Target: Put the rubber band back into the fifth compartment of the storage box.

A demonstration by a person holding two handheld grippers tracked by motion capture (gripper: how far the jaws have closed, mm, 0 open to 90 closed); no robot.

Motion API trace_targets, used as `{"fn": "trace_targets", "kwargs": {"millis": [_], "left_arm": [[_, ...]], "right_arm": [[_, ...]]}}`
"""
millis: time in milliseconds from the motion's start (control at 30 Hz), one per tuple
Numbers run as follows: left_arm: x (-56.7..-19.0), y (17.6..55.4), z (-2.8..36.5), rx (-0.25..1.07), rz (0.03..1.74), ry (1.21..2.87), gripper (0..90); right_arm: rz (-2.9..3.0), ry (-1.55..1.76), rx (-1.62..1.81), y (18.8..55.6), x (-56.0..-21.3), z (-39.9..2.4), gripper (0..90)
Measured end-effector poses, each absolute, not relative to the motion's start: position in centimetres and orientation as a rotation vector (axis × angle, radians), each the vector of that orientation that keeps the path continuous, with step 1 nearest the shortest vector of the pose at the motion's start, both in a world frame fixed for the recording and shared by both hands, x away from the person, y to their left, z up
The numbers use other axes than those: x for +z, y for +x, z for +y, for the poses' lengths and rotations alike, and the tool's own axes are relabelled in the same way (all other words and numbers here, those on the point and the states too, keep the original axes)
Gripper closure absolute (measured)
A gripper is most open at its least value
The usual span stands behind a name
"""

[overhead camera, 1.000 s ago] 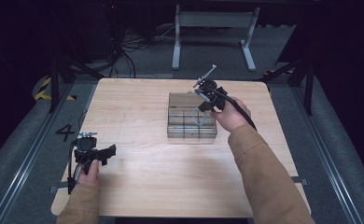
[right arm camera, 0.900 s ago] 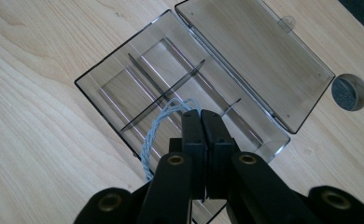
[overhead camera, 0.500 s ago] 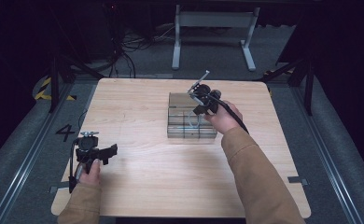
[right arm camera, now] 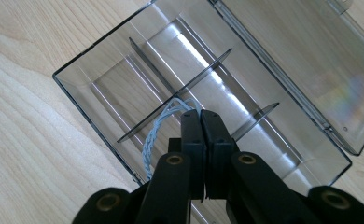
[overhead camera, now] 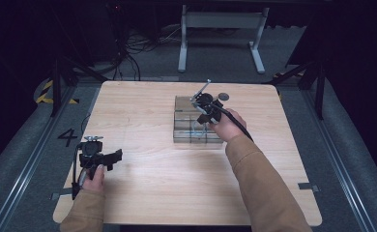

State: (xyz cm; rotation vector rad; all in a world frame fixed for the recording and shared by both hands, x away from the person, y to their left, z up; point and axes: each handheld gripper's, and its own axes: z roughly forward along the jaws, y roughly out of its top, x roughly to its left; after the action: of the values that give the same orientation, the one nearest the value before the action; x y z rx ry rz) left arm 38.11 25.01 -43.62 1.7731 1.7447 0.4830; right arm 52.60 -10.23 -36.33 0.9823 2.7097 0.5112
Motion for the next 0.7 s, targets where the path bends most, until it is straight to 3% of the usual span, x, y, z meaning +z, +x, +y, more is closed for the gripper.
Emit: {"fn": "trace_targets", "kwargs": {"millis": [700], "left_arm": [[-43.6, 38.1, 24.9, 0.492, 1.745, 1.786, 15.8]], "right_arm": [[2.759, 0.948, 0.418, 52.8, -39.0, -9.2, 88.3]]}}
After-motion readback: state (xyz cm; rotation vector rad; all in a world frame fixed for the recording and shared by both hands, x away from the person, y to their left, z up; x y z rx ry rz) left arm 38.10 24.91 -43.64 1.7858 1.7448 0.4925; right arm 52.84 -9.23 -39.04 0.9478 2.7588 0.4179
